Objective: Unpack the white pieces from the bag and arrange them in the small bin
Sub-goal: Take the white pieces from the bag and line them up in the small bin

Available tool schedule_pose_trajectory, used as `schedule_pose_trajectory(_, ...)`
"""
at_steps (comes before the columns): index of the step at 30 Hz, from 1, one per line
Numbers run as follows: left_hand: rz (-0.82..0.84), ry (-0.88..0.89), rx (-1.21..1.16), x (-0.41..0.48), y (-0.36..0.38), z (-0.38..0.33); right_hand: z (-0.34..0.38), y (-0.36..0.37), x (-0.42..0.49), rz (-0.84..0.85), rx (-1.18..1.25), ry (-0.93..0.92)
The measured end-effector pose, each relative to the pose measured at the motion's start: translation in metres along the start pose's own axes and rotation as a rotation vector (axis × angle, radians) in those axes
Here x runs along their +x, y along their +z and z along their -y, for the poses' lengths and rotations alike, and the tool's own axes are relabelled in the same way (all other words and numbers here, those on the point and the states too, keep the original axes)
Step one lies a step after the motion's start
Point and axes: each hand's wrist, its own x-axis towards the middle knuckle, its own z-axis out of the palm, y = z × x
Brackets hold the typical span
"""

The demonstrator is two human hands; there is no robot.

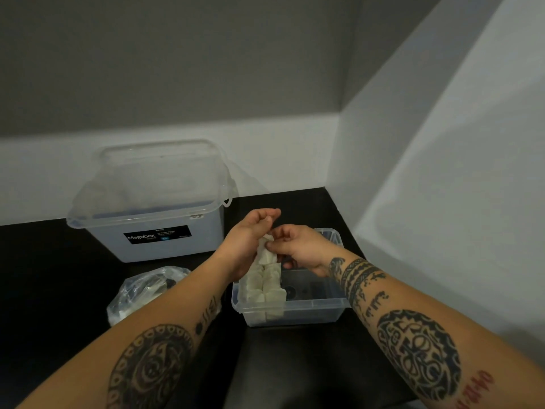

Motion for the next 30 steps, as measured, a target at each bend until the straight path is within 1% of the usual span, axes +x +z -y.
schedule_pose_trajectory(2,-0.116,0.105,0.207,0.001,-0.006,0.001,-0.005,-0.003,-0.001,-0.013,-0.092,0.03)
schedule_pose_trajectory(4,-0.266,0.216,0.373,0.002,-0.013,0.003,-0.013,-0.004,-0.002,-0.007,-0.258,0.079)
schedule_pose_trajectory(5,-0.326,0.243,0.451,0.002,-0.016,0.004,-0.017,-0.004,-0.002,0.013,-0.361,0.111)
schedule_pose_trajectory(7,-0.389,0.249,0.623,0.002,-0.024,0.008,-0.027,-0.001,-0.002,0.061,-0.53,0.173)
schedule_pose_trajectory(9,-0.413,0.218,0.794,0.001,-0.03,0.014,-0.035,0.004,-0.001,0.085,-0.614,0.225)
schedule_pose_trajectory(11,-0.427,0.192,0.901,-0.001,-0.032,0.021,-0.04,0.009,0.001,0.101,-0.735,0.237)
schedule_pose_trajectory(14,-0.443,0.165,0.947,-0.004,-0.032,0.029,-0.043,0.017,0.003,0.156,-0.914,0.23)
schedule_pose_trajectory(17,-0.454,0.123,0.956,-0.004,-0.033,0.034,-0.043,0.021,0.004,0.174,-0.98,0.248)
schedule_pose_trajectory(19,-0.454,0.105,0.946,-0.004,-0.032,0.035,-0.045,0.021,0.008,0.14,-0.968,0.237)
schedule_pose_trajectory(23,-0.454,0.093,0.914,-0.004,-0.029,0.037,-0.049,0.022,0.015,0.075,-0.87,0.243)
schedule_pose_trajectory(30,-0.472,0.067,0.867,-0.005,-0.025,0.043,-0.055,0.025,0.02,0.071,-0.946,0.188)
